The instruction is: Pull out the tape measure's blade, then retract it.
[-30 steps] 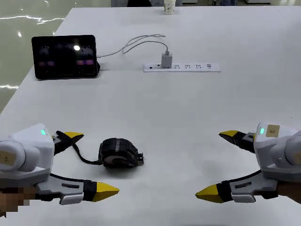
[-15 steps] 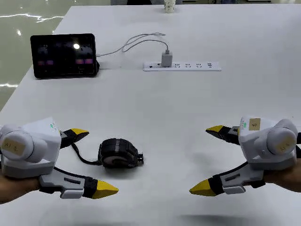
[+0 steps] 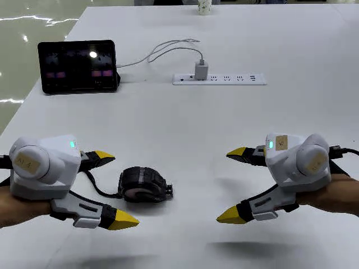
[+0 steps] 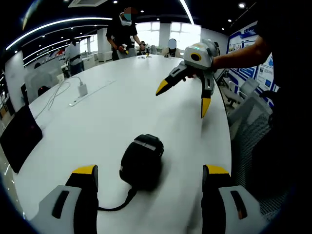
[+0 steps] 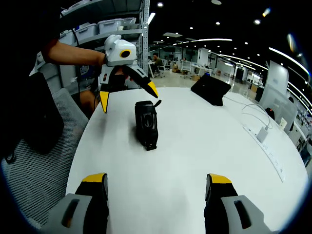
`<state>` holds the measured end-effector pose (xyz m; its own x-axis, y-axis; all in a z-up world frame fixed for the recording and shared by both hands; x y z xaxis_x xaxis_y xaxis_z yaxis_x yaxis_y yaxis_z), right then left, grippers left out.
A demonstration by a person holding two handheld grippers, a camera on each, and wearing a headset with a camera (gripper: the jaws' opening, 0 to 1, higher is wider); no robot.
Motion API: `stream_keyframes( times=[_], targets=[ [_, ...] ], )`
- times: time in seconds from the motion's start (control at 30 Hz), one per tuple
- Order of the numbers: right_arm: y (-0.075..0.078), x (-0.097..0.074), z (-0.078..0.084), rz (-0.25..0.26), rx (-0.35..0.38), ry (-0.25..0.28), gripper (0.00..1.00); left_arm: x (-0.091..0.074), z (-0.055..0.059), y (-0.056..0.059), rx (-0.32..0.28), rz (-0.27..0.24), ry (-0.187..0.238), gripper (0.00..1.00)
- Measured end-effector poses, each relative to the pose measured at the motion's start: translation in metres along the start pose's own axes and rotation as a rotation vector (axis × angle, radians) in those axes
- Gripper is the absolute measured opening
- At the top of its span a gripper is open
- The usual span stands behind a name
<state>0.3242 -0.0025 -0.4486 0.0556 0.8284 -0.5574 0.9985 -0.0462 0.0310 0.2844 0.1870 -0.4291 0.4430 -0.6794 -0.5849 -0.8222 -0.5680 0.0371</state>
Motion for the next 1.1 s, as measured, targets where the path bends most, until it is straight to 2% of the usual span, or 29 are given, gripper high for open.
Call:
stream_keyframes(
  times=[0.4,0.57,1.1],
  targets=[
    [0.001,0.025,-0.010,-0.070,-0.097,0.001,0.64,0.005,0.000,-0.007,0.056,0.047,-0.046,0.64],
    [0.000,0.036,-0.015,-0.096,-0.105,0.005,0.56,0.008,0.001,-0.008,0.073,0.072,-0.067,0.56],
    [-0.003,0.067,-0.025,-0.168,-0.161,0.003,0.31,0.016,0.004,-0.011,0.120,0.128,-0.123,0.41]
  ],
)
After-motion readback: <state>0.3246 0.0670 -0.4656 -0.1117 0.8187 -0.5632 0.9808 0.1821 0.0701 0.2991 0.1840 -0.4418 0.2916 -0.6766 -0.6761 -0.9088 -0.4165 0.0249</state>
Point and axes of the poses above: the centre of the closed fingertips' face, and the gripper's own axes: x roughly forward along the fingers, y roughly to its right, z roughly out of its underside, the point moved 3 cm from there along -x, roughly backward along the fingers, and after that the axes turned 5 degrees about y, right-handed, at the moved point
